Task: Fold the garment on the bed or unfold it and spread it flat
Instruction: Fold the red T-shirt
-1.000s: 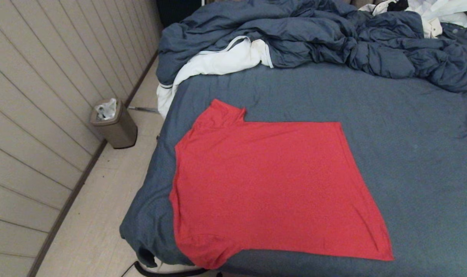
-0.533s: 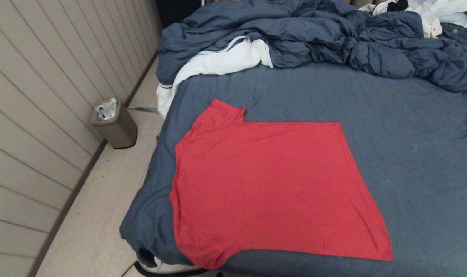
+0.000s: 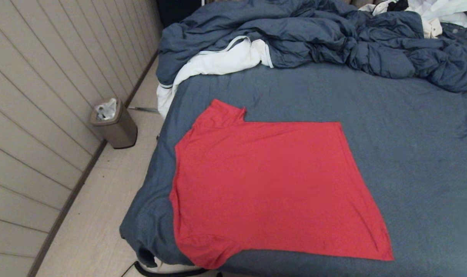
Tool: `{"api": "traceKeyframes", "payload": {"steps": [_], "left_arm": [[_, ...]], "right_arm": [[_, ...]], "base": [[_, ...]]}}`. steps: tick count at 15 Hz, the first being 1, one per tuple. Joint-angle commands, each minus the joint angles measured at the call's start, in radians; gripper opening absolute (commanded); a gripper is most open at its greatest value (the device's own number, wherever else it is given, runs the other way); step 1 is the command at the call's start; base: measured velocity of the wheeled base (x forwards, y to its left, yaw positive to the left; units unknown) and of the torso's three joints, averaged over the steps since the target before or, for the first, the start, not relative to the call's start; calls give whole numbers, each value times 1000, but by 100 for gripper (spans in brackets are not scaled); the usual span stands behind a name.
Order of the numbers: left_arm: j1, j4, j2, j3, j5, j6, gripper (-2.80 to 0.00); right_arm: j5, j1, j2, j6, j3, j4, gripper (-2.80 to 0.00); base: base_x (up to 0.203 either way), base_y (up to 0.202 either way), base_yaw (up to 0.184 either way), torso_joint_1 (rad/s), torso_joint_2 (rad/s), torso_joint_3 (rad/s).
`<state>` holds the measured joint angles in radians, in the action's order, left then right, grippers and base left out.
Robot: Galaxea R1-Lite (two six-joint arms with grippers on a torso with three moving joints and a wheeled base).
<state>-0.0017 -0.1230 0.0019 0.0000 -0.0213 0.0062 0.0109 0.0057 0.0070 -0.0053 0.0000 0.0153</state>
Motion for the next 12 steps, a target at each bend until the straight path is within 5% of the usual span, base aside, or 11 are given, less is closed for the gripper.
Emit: {"api": "traceKeyframes", "payload": {"steps": [1,6,10,12], "left_arm": [[0,-1,0,0,0,0,-280],[0,38,11,-81,6,44,-280],[0,241,206,-509,-31,30,-280],[0,336,398,-700,-77,-48,-280]], "right_arm": [[0,0,1,-1,0,0,-280],[0,0,-1,0,0,0,-280],[0,0,1,-1,0,0,-280],[-8,0,1,-8,0,-1,-280]], "base": [[0,0,0,0,0,0],[0,0,0,0,0,0],[0,0,0,0,0,0],[0,0,0,0,0,0]]}}
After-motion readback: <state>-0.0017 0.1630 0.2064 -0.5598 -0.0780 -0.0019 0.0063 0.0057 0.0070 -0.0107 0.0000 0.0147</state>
